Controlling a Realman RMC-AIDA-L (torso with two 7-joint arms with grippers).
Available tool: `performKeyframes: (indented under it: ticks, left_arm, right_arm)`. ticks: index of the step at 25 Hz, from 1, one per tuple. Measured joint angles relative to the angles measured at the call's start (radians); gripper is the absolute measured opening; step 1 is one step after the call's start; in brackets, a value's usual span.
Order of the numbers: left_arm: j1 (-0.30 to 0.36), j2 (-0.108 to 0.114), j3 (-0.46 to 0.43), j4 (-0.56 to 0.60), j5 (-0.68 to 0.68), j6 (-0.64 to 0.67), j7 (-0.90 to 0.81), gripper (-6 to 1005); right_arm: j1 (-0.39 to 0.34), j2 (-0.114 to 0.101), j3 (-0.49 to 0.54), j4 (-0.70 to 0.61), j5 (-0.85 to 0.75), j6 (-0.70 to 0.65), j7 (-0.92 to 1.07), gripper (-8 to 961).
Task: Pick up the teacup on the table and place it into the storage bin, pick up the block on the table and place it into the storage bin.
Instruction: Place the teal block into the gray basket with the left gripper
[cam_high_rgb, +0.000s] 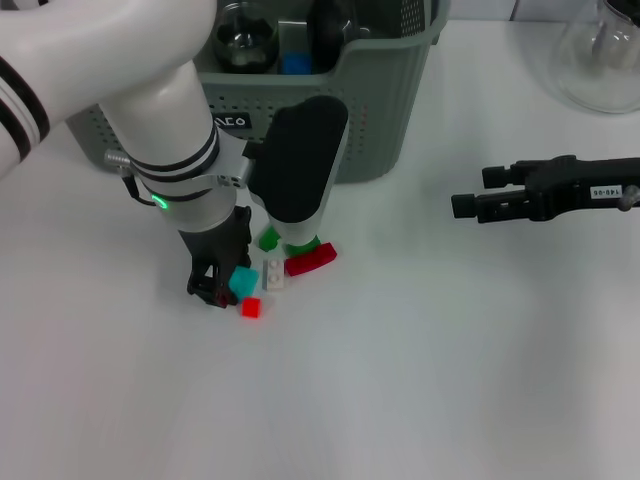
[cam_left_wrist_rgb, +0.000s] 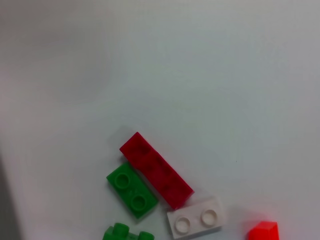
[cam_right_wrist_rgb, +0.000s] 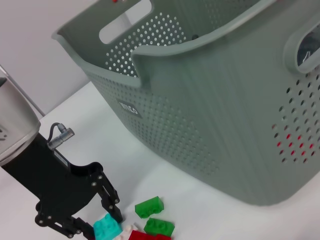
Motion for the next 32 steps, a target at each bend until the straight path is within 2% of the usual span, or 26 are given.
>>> performKeyframes:
  ticks: [8,12,15,16,17,18,20,23,25,28,32]
  left_arm:
    - [0.014,0.000,-0.014,0.066,0.000,0.052,-0.026,410]
    - [0.046,0.003,-0.104,0.162,-0.008,0.129,-0.053,411]
    - [0.085,0.004,-0.262,0.257,-0.061,0.222,-0.062,411]
    - [0.085,0.004,-0.262,0.257,-0.061,0.222,-0.062,411]
    - [0.113,0.006,-0.456,0.312,-0.178,0.332,-0.063,411]
    - [0.116,0.007,-0.499,0.318,-0.207,0.357,-0.063,412]
    - [0.122,0.009,-0.665,0.330,-0.332,0.446,-0.063,412]
    - [0.120,0.011,-0.855,0.320,-0.523,0.516,-0.107,412]
    - [0.115,0.013,-0.918,0.313,-0.637,0.500,-0.180,413]
    - [0.099,0.023,-0.941,0.313,-0.741,0.408,-0.286,413]
    - [0.044,0.059,-0.913,0.300,-0.732,0.179,-0.424,414]
  right_arm:
    - [-0.007,-0.001,0.000,0.000,0.000,-0.001,-0.001,947]
    - [-0.006,-0.005,0.000,0.000,0.000,-0.002,-0.002,947]
    - [-0.006,-0.007,0.000,0.000,0.000,-0.004,-0.003,947]
    - [-0.007,-0.008,0.000,-0.001,0.000,-0.005,-0.003,947]
    - [-0.007,-0.009,0.000,-0.002,0.000,-0.006,-0.003,947]
    - [-0.007,-0.010,0.000,-0.003,0.000,-0.006,-0.003,947]
    - [-0.007,-0.011,0.000,-0.006,0.000,-0.007,-0.003,947]
    - [-0.007,-0.011,0.000,-0.007,0.000,-0.008,-0.007,947]
    - [-0.006,-0.010,0.000,-0.003,0.000,-0.008,-0.013,947]
    - [-0.005,-0.008,0.001,-0.002,0.000,-0.008,-0.017,947]
    - [-0.005,-0.008,-0.002,-0.006,0.000,-0.008,-0.019,947]
